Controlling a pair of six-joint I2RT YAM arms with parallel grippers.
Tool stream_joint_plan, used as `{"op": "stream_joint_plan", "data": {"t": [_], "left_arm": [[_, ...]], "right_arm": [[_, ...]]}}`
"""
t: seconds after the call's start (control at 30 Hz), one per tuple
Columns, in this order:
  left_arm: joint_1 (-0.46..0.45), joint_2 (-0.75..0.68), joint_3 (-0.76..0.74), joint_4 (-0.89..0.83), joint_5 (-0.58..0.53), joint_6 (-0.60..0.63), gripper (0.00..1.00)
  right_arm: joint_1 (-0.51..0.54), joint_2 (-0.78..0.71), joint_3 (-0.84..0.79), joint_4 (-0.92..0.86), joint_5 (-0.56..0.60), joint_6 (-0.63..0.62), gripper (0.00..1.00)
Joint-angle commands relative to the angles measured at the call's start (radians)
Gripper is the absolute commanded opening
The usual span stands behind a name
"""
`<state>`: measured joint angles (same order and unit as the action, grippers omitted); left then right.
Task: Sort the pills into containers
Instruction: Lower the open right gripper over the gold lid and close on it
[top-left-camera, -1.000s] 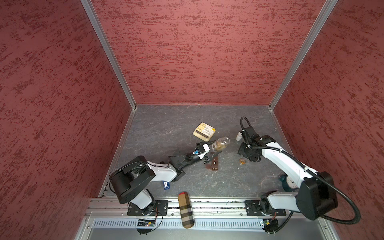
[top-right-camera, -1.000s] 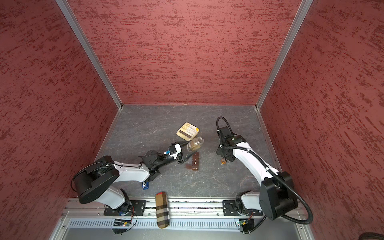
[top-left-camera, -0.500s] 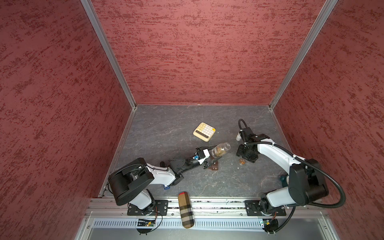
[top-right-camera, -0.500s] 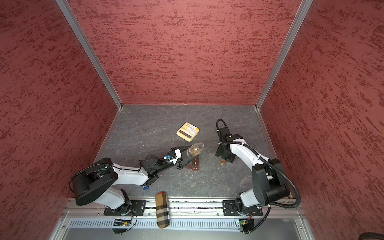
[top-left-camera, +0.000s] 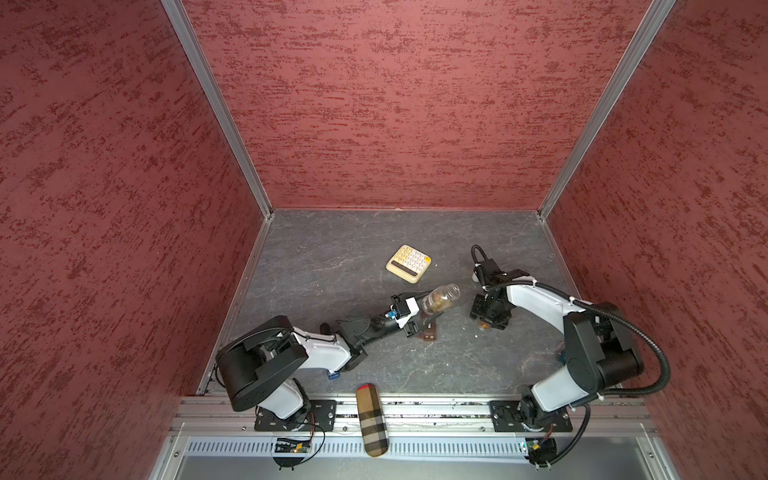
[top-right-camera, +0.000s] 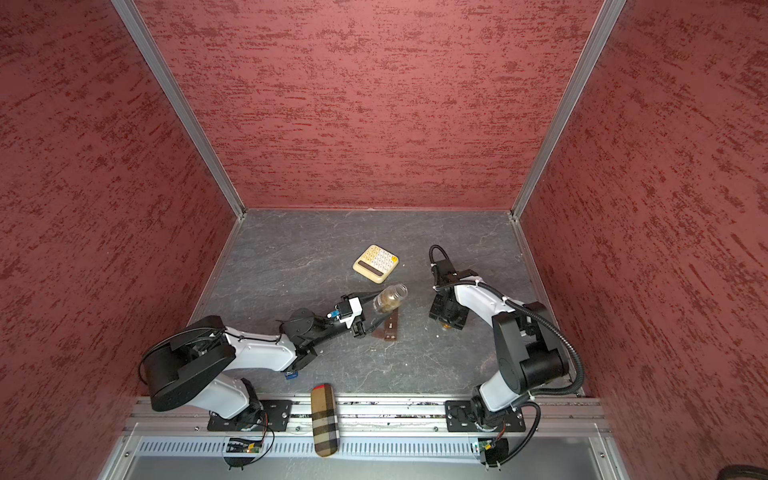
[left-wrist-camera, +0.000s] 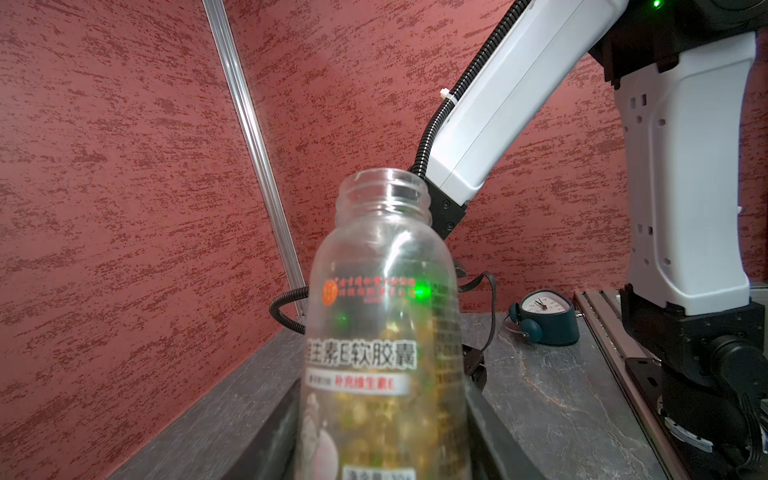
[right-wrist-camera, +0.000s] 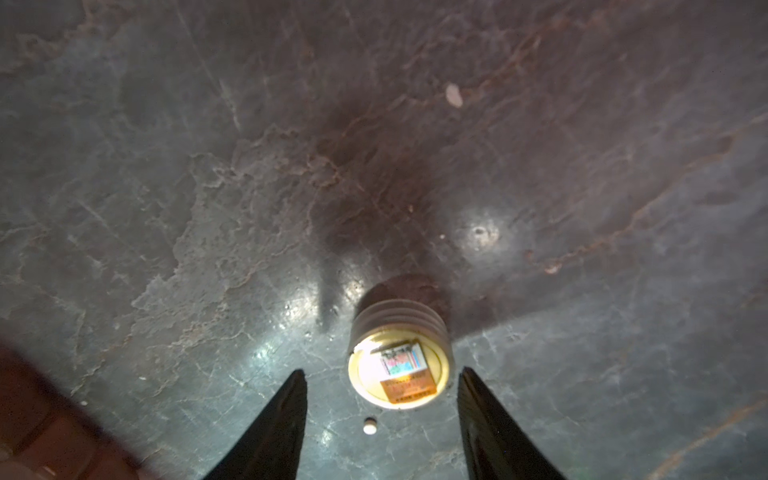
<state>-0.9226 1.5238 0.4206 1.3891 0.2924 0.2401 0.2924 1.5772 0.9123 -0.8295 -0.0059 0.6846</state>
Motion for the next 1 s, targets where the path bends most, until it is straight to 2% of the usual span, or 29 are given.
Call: {"op": "stream_joint_plan", "data": {"t": [0.0,0.6,0.97], "left_arm": [[-0.003,-0.006,-0.009,0.024,0.000,0.001,0.00],[0.008,0.001,-0.006,0.024,0.013,-0.007,0.00],[0.010,-0.001,-0.012,0.023,0.011,-0.002,0.00]], "right_arm": [[-0.007,0.015,-0.003,0.018,-0.005,-0.013,0.59],[-0.027,0.039,0.012,-0.003,0.011,-0.045,0.44],[-0.030,0.040,-0.005,0.007,0.007,-0.048,0.44]]}}
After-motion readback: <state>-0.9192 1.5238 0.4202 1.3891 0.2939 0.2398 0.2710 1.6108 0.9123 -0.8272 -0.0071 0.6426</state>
